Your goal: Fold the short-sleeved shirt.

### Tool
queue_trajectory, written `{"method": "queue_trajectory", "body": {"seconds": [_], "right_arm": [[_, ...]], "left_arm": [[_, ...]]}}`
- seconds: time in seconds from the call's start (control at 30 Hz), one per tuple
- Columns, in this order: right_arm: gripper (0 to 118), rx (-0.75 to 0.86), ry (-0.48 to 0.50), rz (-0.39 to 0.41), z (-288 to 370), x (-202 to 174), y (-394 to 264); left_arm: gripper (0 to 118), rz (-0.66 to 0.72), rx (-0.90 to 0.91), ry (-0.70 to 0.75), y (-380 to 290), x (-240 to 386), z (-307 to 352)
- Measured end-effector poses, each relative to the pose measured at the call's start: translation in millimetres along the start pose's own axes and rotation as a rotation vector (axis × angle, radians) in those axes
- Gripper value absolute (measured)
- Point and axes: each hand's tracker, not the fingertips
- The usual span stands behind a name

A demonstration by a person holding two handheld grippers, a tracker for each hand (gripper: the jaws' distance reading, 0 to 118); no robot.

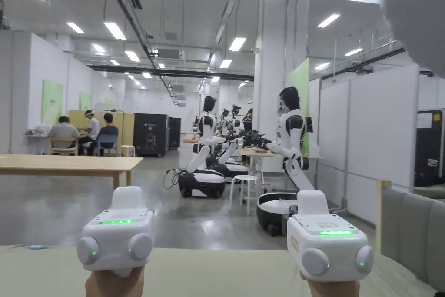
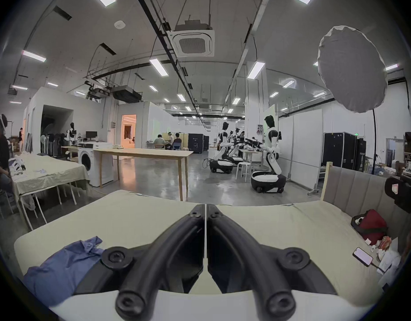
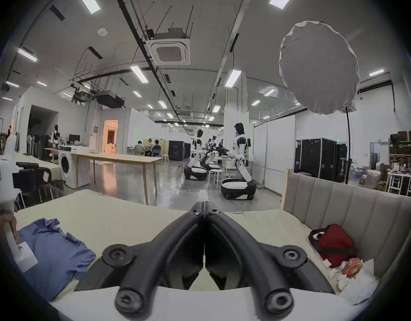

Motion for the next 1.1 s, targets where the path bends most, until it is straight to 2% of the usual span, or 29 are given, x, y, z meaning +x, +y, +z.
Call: {"method": "queue_trajectory", "body": {"seconds": [0.07, 0.17, 0.37, 0.5, 0.6, 0.7, 0.8, 0.93, 1.03, 1.07, 1.1], "right_arm": [[0, 0.009, 0.035, 0.007, -0.9, -25.0, 2.6], [0, 0.03, 0.132, 0.033, -3.6, -83.6, 6.0], [0, 0.038, 0.359, -0.004, -8.4, -211.0, 14.0], [0, 0.043, 0.45, -0.005, 22.5, -270.4, 21.3], [0, 0.033, 0.486, -0.007, 26.8, -289.7, 24.2], [0, 0.029, 0.495, 0.005, 30.2, -294.0, 22.2], [0, 0.002, 0.54, 0.004, 34.6, -285.0, 19.1], [0, -0.023, 0.567, 0.01, 28.7, -283.5, -1.0], [0, -0.04, 0.621, 0.018, 25.7, -276.4, -13.9], [0, -0.052, 0.651, 0.026, 23.1, -275.9, -19.2], [0, -0.073, 0.68, 0.026, 18.5, -276.2, -25.3]], "left_arm": [[0, -0.007, -0.005, 0.015, 0.3, -19.8, 4.2], [0, -0.056, 0.017, 0.106, 2.0, -65.1, 20.8], [0, -0.104, 0.02, 0.307, 12.6, -180.0, 59.8], [0, -0.073, 0.001, 0.408, 13.6, -241.6, 83.6], [0, -0.056, -0.01, 0.442, 12.3, -266.1, 95.0], [0, -0.092, -0.051, 0.439, 8.1, -277.5, 90.0], [0, -0.146, -0.226, 0.316, 2.4, -279.5, 68.1], [0, -0.14, -0.597, 0.183, -27.1, -281.6, 15.7], [0, -0.155, -0.702, 0.094, -67.1, -285.7, -16.7], [6, -0.165, -0.719, 0.099, -83.2, -288.1, -27.4], [17, -0.162, -0.719, 0.111, -98.5, -290.3, -39.0]]}}
